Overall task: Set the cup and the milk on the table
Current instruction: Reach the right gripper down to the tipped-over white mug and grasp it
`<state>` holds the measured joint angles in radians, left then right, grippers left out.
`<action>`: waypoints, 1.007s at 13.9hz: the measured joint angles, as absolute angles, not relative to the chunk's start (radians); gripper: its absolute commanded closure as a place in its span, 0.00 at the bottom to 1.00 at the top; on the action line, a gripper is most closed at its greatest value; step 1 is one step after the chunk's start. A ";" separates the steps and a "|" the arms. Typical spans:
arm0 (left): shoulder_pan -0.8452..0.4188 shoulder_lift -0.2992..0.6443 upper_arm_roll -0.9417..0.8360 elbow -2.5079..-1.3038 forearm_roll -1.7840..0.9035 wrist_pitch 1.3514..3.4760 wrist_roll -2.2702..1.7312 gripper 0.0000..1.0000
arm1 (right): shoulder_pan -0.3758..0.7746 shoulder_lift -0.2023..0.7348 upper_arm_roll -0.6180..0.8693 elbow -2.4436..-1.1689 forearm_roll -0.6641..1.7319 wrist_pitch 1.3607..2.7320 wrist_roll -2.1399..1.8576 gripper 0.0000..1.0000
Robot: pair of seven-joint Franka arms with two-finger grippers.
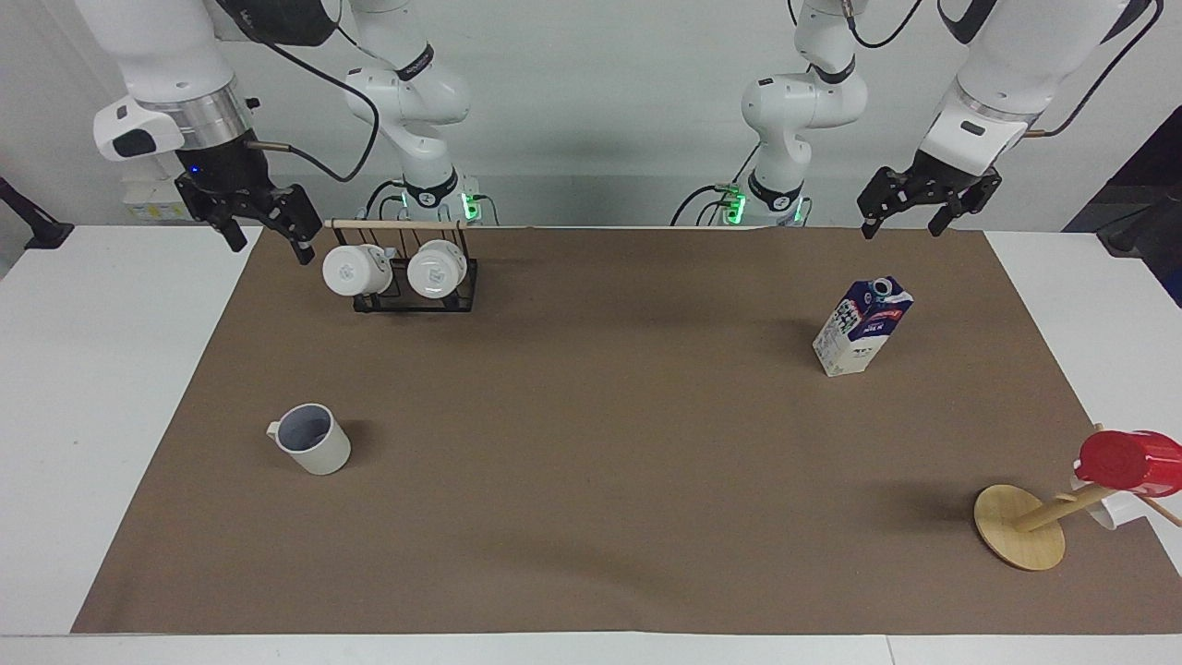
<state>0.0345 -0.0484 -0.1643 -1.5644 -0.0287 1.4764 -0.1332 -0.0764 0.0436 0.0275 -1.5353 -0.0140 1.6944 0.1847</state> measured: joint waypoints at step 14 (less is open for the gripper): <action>0.034 -0.048 -0.164 -1.564 -0.029 1.476 -0.133 0.00 | -0.132 0.301 0.029 -1.601 -0.016 2.104 0.025 0.00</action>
